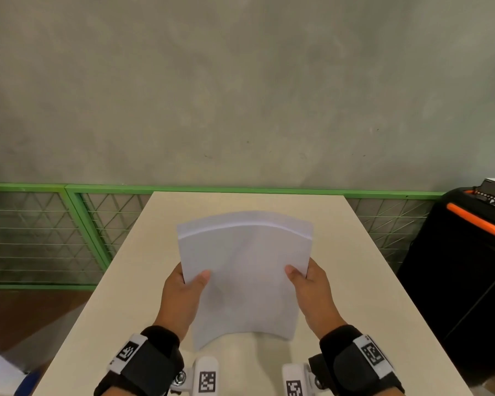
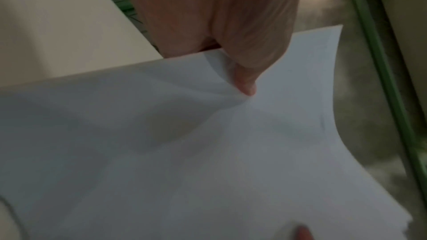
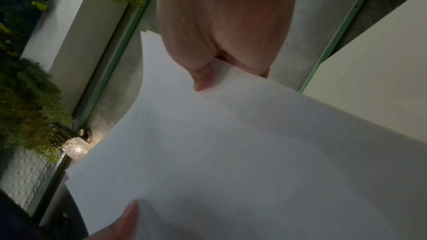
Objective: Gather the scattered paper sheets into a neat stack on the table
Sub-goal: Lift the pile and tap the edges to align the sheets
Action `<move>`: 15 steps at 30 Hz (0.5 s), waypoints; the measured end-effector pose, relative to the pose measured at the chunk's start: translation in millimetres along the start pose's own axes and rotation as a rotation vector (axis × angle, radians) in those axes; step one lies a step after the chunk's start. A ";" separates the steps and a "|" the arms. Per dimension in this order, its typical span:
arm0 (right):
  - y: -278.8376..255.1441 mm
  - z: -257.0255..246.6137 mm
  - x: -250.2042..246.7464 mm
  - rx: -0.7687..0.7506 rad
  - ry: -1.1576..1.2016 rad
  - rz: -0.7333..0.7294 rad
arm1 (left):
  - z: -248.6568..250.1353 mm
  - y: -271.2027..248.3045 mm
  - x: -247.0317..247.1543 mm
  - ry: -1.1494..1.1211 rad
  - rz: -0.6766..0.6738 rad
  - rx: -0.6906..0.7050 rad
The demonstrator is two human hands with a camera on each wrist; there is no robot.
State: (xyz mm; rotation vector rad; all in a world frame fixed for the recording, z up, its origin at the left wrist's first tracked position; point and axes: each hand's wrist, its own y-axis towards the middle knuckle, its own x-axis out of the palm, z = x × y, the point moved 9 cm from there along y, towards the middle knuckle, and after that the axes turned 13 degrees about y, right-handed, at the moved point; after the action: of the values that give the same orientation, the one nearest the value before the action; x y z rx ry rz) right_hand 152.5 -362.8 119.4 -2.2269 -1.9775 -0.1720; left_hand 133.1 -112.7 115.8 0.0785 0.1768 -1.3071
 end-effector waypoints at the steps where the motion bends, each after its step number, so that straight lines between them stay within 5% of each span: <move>1: -2.8 -1.8 -2.0 -0.007 0.003 0.007 | 1.9 -3.7 -0.1 -0.008 -0.003 0.011; 7: -13.0 -15.4 -14.2 -0.133 0.155 -0.015 | 18.8 -8.6 -10.6 -0.027 -0.009 0.112; 15: -14.2 -16.3 -7.1 -0.128 0.248 -0.074 | 14.5 -2.8 -4.3 0.002 -0.040 0.058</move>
State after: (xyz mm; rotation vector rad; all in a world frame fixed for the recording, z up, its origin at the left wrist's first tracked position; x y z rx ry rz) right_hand 137.9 -371.3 134.7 -2.0861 -1.9621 -0.5701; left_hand 130.6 -111.6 130.9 0.1256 0.1429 -1.3519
